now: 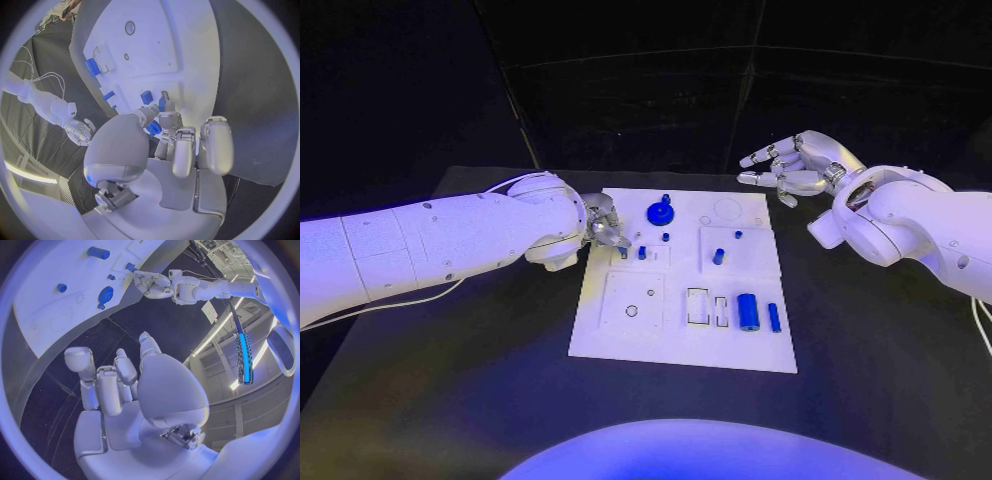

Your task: Assemble the parts on the task board

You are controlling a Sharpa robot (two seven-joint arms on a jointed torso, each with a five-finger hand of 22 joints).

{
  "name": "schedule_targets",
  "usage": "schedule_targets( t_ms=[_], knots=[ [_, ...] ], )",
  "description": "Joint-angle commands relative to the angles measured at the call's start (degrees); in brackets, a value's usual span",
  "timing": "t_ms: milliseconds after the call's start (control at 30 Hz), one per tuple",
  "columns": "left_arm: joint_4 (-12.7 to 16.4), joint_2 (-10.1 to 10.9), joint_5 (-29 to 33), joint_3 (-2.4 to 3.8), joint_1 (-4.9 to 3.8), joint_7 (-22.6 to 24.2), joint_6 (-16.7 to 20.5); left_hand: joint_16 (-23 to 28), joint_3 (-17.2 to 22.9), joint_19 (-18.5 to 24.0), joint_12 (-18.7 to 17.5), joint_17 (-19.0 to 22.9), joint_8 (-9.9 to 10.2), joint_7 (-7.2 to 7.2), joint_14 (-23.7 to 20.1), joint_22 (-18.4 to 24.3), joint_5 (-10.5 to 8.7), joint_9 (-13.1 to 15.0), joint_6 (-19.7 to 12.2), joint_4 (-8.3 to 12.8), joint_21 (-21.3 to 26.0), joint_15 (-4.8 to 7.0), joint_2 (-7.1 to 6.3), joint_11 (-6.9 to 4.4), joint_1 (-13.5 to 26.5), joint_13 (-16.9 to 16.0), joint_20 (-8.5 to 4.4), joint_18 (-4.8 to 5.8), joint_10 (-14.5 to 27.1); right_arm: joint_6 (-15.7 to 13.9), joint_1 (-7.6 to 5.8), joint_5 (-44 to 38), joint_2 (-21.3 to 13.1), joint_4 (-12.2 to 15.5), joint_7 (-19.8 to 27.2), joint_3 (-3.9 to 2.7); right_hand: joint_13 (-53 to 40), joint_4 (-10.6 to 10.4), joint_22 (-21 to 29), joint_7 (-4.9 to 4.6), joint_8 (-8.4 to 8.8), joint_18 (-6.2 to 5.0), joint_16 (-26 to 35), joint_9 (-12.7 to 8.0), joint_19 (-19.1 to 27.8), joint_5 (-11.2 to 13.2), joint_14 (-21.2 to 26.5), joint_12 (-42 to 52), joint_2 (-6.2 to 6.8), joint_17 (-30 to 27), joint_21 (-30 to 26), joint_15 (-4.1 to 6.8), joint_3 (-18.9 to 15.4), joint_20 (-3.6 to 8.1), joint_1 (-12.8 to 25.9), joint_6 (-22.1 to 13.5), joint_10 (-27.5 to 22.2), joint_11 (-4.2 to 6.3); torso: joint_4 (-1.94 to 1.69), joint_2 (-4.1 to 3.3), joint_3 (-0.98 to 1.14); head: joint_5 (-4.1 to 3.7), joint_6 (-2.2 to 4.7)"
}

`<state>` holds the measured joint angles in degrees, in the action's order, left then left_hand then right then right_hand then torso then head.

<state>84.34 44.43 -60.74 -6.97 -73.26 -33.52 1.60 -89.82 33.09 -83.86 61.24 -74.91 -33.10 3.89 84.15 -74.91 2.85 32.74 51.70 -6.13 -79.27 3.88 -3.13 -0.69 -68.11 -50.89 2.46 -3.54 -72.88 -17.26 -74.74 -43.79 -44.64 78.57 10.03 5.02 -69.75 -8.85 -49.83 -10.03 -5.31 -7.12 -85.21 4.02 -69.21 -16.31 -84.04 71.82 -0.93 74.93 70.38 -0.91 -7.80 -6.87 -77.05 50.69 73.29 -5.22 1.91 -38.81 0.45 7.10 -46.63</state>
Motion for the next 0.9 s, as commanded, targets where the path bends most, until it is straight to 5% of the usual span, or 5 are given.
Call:
schedule_targets(
  t_ms=[33, 900],
  knots=[
    [-0.01, -0.17, -1.14, 0.01, -0.03, -0.12, -1.5, -0.18, 7.98, -0.31, -0.2, -15.09, -0.39, -0.3, 5.85, -2.03, 0.17, 0.08, -0.05, 7.48, 0.2, 0.34, 0.56, -0.13, -0.02, 0.05, -0.39, 0.26, -0.38, 0.38, -0.09, 0.17, 0.0, 0.06, 0.42, -0.04, -0.07, -0.04, -0.01, -0.17, -0.13, -0.33, 0.2, -0.08, 0.16, -0.15, -3.69, 0.15, -0.32, 5.71, -0.3, 0.17, -0.42, 0.0, 0.06, 0.05, -0.16, 0.0, -0.03, -0.01, 0.0, 0.0, -0.05],
    [-0.34, -0.4, -1.81, -0.08, 0.02, -1.43, -4.16, -0.18, 8.32, -0.28, -0.66, -15.09, -0.58, -0.32, 5.85, -1.97, 0.16, 0.19, -0.11, 7.68, 0.28, 0.35, 0.34, -0.15, 0.07, 0.68, -0.4, 0.25, -0.17, 0.55, -0.09, 0.17, -0.01, 0.04, 0.48, -0.04, -0.04, -0.14, 0.1, -0.17, -0.14, -0.35, 0.23, -0.07, 0.15, -0.32, -3.69, 0.17, -0.55, 5.69, -0.37, 0.18, -0.58, 0.01, -0.03, 0.03, -0.17, 0.0, -0.06, 0.01, 0.0, 0.06, -0.33]
  ],
)
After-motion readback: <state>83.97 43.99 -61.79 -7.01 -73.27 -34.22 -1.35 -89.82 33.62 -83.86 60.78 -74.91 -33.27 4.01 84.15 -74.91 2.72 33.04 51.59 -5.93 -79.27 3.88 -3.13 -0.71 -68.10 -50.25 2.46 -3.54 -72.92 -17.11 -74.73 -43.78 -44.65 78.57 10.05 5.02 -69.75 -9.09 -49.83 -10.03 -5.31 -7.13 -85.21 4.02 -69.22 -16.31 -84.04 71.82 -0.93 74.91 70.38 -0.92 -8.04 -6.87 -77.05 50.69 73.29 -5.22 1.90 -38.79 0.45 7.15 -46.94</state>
